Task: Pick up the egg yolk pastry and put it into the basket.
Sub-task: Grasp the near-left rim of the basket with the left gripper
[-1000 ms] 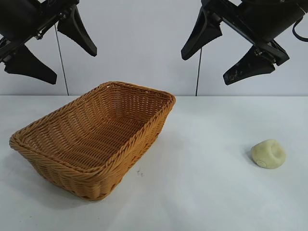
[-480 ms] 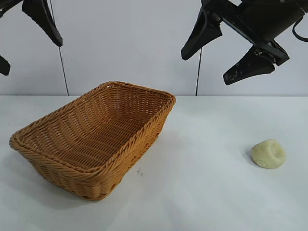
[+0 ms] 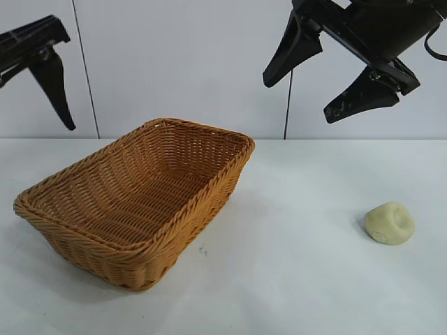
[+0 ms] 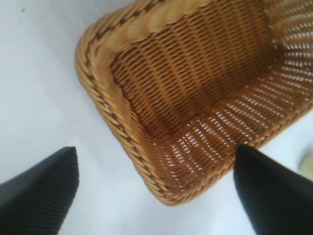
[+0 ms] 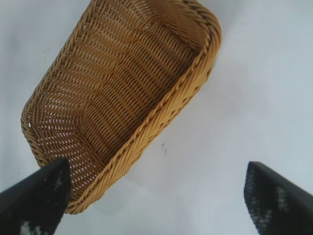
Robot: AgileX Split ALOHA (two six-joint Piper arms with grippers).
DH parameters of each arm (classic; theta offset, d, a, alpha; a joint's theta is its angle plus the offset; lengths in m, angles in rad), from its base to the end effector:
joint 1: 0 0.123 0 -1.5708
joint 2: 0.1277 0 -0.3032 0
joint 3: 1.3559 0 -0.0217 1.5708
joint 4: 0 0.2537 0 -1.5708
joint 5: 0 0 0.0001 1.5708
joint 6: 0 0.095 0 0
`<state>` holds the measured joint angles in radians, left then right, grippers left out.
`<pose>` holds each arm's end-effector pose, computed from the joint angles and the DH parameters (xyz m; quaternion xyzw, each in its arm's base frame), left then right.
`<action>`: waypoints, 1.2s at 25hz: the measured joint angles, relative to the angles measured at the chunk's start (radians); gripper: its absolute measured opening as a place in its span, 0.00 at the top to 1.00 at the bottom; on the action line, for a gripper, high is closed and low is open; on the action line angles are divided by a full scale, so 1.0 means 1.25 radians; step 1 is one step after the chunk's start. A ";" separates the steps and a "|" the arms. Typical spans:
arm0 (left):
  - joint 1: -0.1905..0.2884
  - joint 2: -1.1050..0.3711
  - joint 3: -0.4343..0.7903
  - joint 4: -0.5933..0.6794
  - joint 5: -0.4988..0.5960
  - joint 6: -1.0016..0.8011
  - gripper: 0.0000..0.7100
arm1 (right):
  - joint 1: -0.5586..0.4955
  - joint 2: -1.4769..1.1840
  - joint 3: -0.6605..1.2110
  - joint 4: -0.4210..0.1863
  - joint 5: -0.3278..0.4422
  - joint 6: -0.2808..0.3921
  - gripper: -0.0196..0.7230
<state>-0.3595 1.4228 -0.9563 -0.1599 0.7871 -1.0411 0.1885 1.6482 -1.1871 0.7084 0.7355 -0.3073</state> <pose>0.2538 -0.1068 0.2658 -0.3677 0.9057 -0.1800 0.1101 0.3396 0.1071 0.2766 -0.0329 0.9335 0.2721 0.2310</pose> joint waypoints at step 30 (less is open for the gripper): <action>0.000 0.289 0.072 -0.032 -0.293 -0.082 0.13 | 0.000 0.000 0.000 0.000 0.000 0.000 0.08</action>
<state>-0.3595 1.7842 -0.8661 -0.1999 0.4204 -1.1435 0.1885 1.6482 -1.1871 0.7086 0.7355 -0.3073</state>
